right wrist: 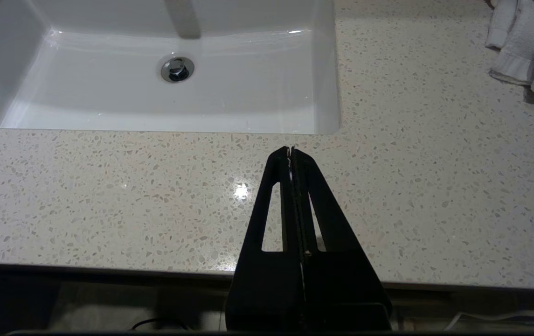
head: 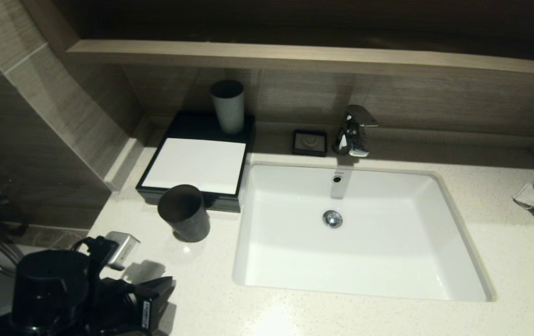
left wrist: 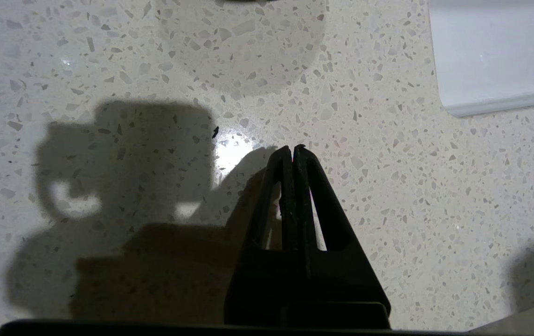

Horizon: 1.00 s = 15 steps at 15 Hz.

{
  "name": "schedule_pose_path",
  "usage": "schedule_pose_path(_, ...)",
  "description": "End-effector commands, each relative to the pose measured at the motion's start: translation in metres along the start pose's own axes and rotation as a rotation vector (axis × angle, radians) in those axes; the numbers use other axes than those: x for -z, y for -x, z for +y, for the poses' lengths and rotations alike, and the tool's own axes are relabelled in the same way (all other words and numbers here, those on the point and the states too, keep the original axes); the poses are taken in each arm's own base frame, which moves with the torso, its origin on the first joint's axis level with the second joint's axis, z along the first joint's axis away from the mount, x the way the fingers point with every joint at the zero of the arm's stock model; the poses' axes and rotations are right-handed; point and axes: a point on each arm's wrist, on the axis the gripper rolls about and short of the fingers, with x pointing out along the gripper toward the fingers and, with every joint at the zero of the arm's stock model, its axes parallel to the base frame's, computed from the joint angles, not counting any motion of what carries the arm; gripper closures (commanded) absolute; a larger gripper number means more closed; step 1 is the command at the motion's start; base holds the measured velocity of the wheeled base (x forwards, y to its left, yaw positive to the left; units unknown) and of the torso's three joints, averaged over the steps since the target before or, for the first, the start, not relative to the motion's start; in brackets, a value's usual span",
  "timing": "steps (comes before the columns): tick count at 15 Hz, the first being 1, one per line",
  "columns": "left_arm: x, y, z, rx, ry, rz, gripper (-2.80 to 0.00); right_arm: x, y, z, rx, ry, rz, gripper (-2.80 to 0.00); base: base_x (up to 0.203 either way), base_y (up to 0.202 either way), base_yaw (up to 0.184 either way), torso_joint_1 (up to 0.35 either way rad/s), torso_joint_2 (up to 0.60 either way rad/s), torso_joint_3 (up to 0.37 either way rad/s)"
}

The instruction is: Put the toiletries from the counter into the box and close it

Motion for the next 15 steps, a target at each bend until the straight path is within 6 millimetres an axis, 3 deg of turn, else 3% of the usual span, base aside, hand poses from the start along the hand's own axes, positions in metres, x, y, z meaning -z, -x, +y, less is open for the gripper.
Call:
schedule_pose_path(1,0.003,-0.011,0.000,-0.003,-0.001,0.019,0.00,0.000,0.000,0.000,0.000,0.000,0.002,0.00,0.000,0.000,0.000,0.000,0.00,0.000)
schedule_pose_path(5,0.000,-0.021,0.000,0.004,-0.003,-0.036,0.00,0.000,0.000,0.000,0.000,0.000,0.002,0.00,0.000,0.000,0.000,0.000,0.00,0.000)
schedule_pose_path(14,-0.006,-0.023,0.000,-0.022,-0.003,-0.085,0.00,0.000,0.000,0.000,0.000,0.000,0.000,0.00,0.000,0.000,0.000,0.000,0.00,0.000)
schedule_pose_path(15,-0.008,-0.024,0.000,-0.026,-0.001,-0.092,-0.49,0.000,0.000,0.000,0.000,0.000,0.000,0.00,0.000,0.000,0.000,0.000,0.00,0.000)
